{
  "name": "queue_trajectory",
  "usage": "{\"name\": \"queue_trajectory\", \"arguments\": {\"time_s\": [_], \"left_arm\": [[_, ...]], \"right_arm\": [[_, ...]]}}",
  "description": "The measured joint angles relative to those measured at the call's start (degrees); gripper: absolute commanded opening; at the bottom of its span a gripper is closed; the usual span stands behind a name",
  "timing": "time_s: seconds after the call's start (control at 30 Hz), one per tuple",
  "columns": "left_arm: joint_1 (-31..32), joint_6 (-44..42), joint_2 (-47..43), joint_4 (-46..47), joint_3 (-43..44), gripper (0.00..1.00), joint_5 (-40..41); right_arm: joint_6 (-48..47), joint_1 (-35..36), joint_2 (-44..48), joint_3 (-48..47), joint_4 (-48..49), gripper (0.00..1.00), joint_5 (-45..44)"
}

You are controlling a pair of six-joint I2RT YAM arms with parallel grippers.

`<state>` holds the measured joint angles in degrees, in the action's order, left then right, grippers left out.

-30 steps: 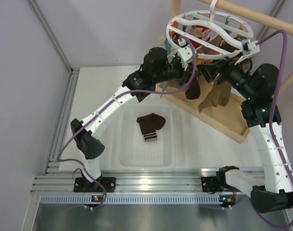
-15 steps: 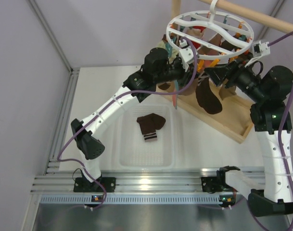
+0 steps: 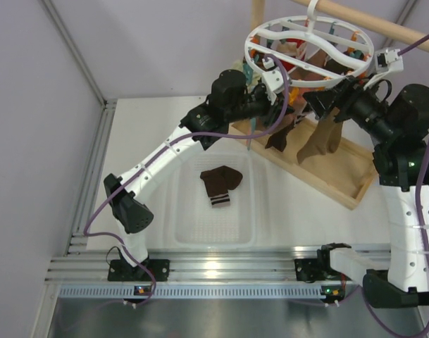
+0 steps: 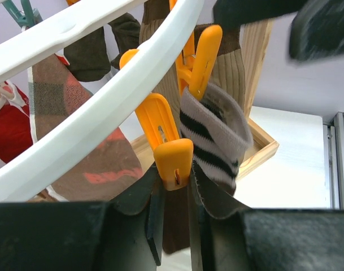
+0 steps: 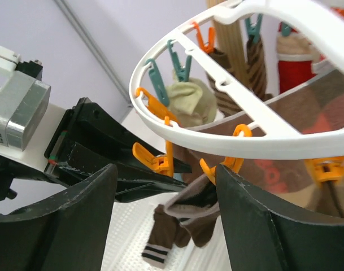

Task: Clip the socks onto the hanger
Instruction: Open the clamp at the hanger.

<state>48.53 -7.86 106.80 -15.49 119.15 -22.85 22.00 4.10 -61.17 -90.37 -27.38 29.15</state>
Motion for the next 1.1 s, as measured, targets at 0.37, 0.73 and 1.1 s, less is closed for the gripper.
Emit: {"name": "queue_trajectory", "arguments": {"time_s": [0.37, 0.73, 1.1], "left_arm": [[0.0, 0.0, 0.6, 0.0, 0.0, 0.0, -0.3], [0.0, 0.3, 0.6, 0.0, 0.0, 0.0, -0.9], [0.0, 1.3, 0.6, 0.0, 0.0, 0.0, -1.7]], "right_arm": [[-2.8, -0.4, 1.5, -4.9, -4.2, 0.63, 2.1], [2.2, 0.5, -0.8, 3.7, 1.7, 0.61, 5.1], [2.7, 5.6, -1.3, 7.5, 9.1, 0.63, 0.7]]}}
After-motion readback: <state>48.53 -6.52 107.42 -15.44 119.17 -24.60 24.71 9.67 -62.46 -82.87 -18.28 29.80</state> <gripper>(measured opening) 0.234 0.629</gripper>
